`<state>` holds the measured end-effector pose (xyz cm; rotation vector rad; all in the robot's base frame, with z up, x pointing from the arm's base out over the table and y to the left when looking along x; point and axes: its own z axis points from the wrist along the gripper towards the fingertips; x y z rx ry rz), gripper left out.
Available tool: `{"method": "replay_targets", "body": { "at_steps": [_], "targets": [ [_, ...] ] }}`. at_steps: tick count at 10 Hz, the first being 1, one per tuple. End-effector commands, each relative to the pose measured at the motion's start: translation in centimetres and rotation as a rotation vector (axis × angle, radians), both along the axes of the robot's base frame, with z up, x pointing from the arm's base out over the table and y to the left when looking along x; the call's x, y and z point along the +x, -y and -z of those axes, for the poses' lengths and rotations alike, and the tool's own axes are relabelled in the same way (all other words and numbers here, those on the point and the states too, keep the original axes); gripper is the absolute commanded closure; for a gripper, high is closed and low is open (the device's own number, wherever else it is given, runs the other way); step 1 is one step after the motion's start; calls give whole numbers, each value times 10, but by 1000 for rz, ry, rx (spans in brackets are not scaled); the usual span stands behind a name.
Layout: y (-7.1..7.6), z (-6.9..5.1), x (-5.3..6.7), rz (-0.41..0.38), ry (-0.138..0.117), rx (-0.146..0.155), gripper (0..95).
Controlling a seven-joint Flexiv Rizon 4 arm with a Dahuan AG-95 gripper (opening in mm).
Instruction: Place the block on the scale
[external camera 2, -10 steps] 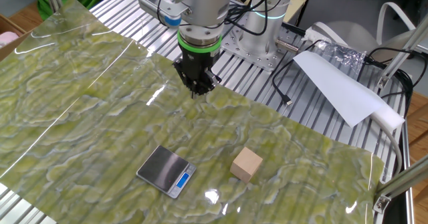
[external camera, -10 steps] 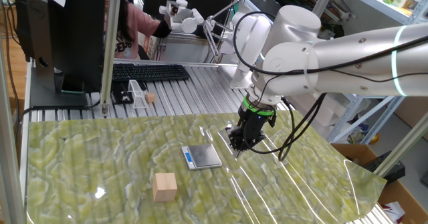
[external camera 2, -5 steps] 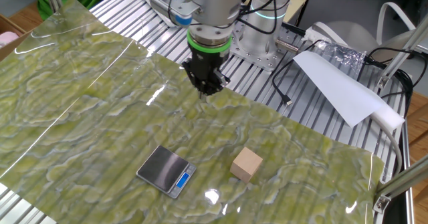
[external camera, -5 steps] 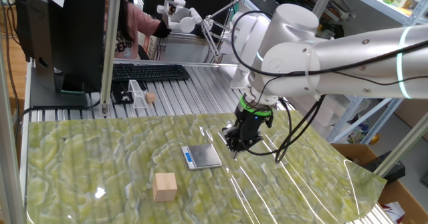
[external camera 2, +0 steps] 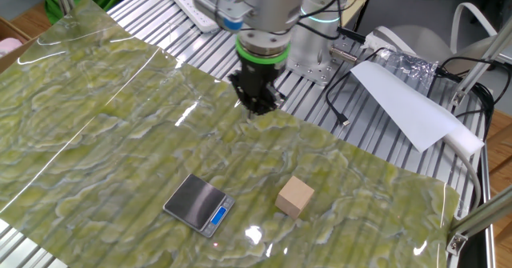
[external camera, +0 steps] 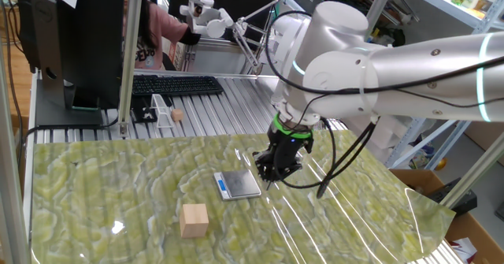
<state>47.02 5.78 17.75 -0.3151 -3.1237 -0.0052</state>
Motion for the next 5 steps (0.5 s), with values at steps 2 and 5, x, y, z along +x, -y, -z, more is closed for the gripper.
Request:
{"method": "replay_targets", "body": {
  "at_steps": [2,5],
  "targets": [
    [-10,-1,-5,9,0,0,950],
    [-24,7,-8,16,1,-2,950]
  ]
}}
